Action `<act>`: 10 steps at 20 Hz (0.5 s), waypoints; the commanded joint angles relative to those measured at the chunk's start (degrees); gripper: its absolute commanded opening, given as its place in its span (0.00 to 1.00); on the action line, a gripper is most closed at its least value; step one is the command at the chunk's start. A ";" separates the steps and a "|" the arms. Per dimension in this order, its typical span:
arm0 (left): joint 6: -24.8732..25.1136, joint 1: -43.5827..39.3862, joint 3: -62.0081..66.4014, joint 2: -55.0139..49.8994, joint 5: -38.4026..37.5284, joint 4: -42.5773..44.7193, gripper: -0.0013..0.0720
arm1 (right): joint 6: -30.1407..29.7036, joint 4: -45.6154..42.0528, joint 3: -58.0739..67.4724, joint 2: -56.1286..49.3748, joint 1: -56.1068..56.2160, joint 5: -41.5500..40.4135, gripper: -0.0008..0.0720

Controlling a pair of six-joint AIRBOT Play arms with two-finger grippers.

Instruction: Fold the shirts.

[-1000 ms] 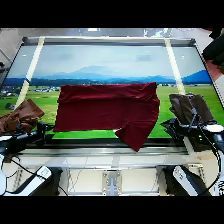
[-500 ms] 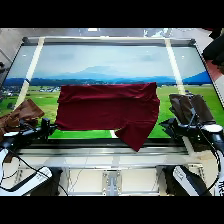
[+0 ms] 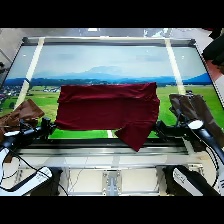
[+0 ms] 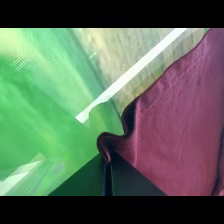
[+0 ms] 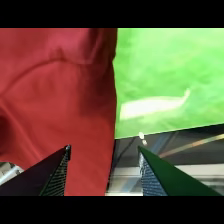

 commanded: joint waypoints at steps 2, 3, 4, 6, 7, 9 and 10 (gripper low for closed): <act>0.02 0.00 0.02 -0.04 -0.24 0.26 0.03 | -0.11 4.94 -0.22 -6.40 6.97 -4.55 0.66; 0.02 0.00 0.02 -0.04 -0.26 0.24 0.03 | -0.11 6.01 -0.22 -7.13 8.39 -5.60 0.59; 0.02 0.00 0.02 -0.04 -0.24 0.24 0.03 | -0.13 7.15 -0.20 -7.41 9.77 -6.49 0.44; 0.04 0.00 0.11 0.00 -0.31 0.24 0.03 | -0.13 8.39 0.17 -7.39 11.61 -6.93 0.15; 0.33 0.11 0.50 0.37 -1.14 0.31 0.03 | -0.44 8.68 0.66 -7.13 11.69 -6.03 0.03; 2.75 1.25 2.47 3.15 -5.81 0.46 0.03 | -2.64 8.26 2.84 -4.87 11.39 -1.53 0.03; 3.23 2.60 3.80 5.70 -8.33 1.38 0.03 | -2.47 6.73 4.50 -2.86 11.41 1.46 0.03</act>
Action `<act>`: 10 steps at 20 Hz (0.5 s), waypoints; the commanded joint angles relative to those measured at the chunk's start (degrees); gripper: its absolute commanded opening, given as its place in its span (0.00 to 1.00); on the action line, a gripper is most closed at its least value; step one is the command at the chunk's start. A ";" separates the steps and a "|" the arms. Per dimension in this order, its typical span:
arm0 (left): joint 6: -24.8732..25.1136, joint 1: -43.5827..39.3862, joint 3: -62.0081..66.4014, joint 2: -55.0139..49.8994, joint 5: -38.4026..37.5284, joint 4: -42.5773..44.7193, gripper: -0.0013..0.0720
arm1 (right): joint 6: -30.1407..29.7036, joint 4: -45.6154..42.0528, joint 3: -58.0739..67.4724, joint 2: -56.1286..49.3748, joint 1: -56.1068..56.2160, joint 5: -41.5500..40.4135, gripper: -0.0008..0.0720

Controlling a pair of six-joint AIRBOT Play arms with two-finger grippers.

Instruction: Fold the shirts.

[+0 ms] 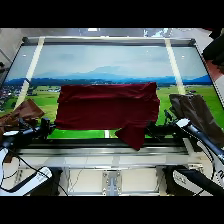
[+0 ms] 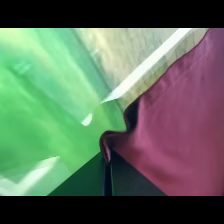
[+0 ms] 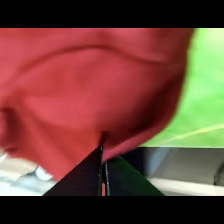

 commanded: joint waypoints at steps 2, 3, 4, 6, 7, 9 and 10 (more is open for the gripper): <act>1.90 4.96 4.50 9.55 -11.41 3.15 0.03 | 1.90 -5.75 6.82 7.96 0.79 14.12 0.03; 1.84 6.36 5.29 13.09 -13.88 7.78 0.03 | 4.59 -9.11 8.48 10.80 0.79 17.81 0.03; 0.63 6.67 5.77 16.50 -15.30 13.64 0.03 | 7.80 -11.98 9.88 13.90 0.79 20.94 0.03; -2.62 6.16 5.79 21.55 -19.17 20.98 0.03 | 10.29 -11.98 11.54 18.60 0.98 22.77 0.03; -2.60 5.27 5.79 22.58 -21.62 22.05 0.03 | 10.27 -11.08 12.07 19.87 1.66 21.35 0.03; -2.64 1.07 6.12 22.58 -23.28 22.03 0.03 | 10.27 -10.29 12.68 19.26 3.54 16.50 0.03; -2.67 -1.88 7.08 22.43 -23.10 22.23 0.03 | 10.21 -10.34 13.07 17.79 4.48 14.32 0.03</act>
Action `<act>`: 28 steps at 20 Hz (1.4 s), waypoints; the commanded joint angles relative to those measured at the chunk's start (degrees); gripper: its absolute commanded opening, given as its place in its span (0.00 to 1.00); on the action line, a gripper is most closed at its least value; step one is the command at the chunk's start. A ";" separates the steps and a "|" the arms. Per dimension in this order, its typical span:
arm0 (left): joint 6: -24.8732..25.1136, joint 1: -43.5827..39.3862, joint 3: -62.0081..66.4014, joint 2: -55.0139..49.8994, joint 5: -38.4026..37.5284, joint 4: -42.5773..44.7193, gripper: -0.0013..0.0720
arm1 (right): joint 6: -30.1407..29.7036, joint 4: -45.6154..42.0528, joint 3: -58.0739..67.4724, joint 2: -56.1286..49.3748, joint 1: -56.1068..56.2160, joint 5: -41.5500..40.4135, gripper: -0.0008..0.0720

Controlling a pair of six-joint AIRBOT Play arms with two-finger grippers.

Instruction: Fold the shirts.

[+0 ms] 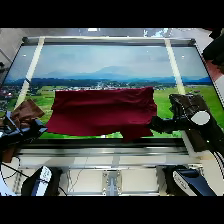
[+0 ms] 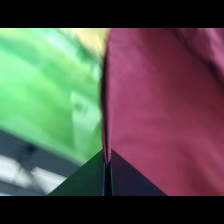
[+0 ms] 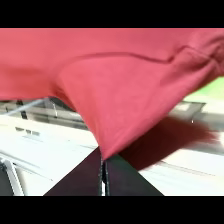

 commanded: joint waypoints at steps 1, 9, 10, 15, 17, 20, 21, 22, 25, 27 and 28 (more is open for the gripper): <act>-1.66 -6.97 2.78 2.14 -2.58 4.46 0.03 | 1.09 -0.46 2.10 -1.53 2.64 -5.38 0.03; -8.24 -21.55 32.46 -17.86 6.95 17.84 0.03 | -6.10 -7.93 24.46 -22.71 3.19 -10.45 0.03; -8.24 -22.51 35.30 -20.83 8.26 17.84 0.03 | -6.08 -9.46 26.88 -25.22 3.19 -11.06 0.03; -8.31 -27.28 45.18 -35.87 12.41 19.82 0.03 | -6.03 -12.20 34.64 -36.89 3.19 -16.79 0.03; -9.53 -29.42 46.66 -41.16 14.40 23.34 0.03 | -6.03 -12.15 37.07 -41.72 3.19 -19.41 0.03; -18.49 -32.26 46.97 -46.71 20.09 36.41 0.03 | -5.84 -12.20 40.17 -47.82 3.13 -24.13 0.03; -19.74 -33.03 46.99 -48.24 21.03 40.09 0.03 | -5.77 -12.15 41.27 -49.62 3.13 -25.81 0.03; -19.96 -33.64 47.01 -49.48 21.53 41.94 0.03 | -5.77 -12.15 42.40 -51.19 3.15 -26.82 0.03; -20.57 -34.99 47.58 -52.46 24.22 42.27 0.03 | -5.57 -12.13 45.20 -55.23 3.19 -27.67 0.03; -21.16 -35.87 47.71 -53.02 26.38 42.25 0.03 | -5.57 -12.15 45.29 -56.74 3.19 -27.65 0.03; -21.18 -36.24 47.76 -53.00 27.15 42.25 0.04 | -5.55 -12.11 45.31 -57.16 3.19 -27.78 0.04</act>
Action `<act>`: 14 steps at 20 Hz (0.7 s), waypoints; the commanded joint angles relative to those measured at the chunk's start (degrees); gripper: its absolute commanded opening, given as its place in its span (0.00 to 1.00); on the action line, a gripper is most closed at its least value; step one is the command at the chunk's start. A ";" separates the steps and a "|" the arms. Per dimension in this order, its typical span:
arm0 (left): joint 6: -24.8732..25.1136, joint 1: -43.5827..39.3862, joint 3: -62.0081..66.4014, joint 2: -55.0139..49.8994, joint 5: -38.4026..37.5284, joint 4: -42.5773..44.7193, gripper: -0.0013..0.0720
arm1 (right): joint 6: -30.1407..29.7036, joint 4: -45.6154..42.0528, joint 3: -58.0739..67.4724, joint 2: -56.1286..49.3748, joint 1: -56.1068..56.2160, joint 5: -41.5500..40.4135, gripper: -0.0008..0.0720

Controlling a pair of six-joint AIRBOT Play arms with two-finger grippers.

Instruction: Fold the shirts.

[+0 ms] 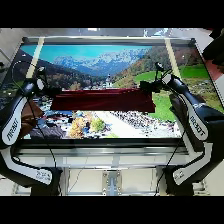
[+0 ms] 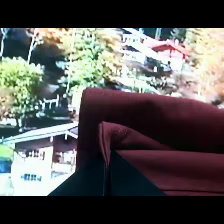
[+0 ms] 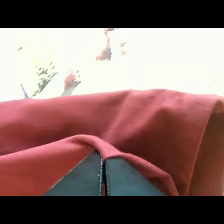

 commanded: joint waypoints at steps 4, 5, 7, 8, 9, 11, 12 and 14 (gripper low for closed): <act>-2.84 -1.55 3.02 0.59 3.48 1.95 0.70 | 0.13 0.07 4.76 -0.94 0.00 2.84 0.53; -2.82 -1.51 3.91 2.19 3.48 1.97 0.91 | -0.15 -0.63 7.10 0.15 -0.11 5.81 0.54; -2.78 -1.40 5.38 6.67 3.52 1.99 0.90 | -1.86 -4.28 12.70 3.39 -1.14 12.61 0.54; -2.78 -1.42 5.73 9.25 3.52 1.97 0.90 | -1.84 -8.26 15.21 5.49 -2.03 15.89 0.54; -2.75 -1.42 5.77 11.61 3.52 1.97 0.90 | -1.75 -12.59 16.92 7.72 -3.34 18.69 0.54; -2.73 -1.77 5.77 15.85 3.52 1.97 0.90 | 0.15 -17.31 17.31 11.06 -6.97 22.05 0.54; -2.71 -2.05 5.77 17.20 3.54 1.97 0.90 | 3.54 -17.03 17.29 11.41 -9.73 24.48 0.55; -1.51 -3.06 5.77 18.91 3.54 1.97 0.90 | 7.91 -11.21 16.63 9.92 -15.91 29.62 0.67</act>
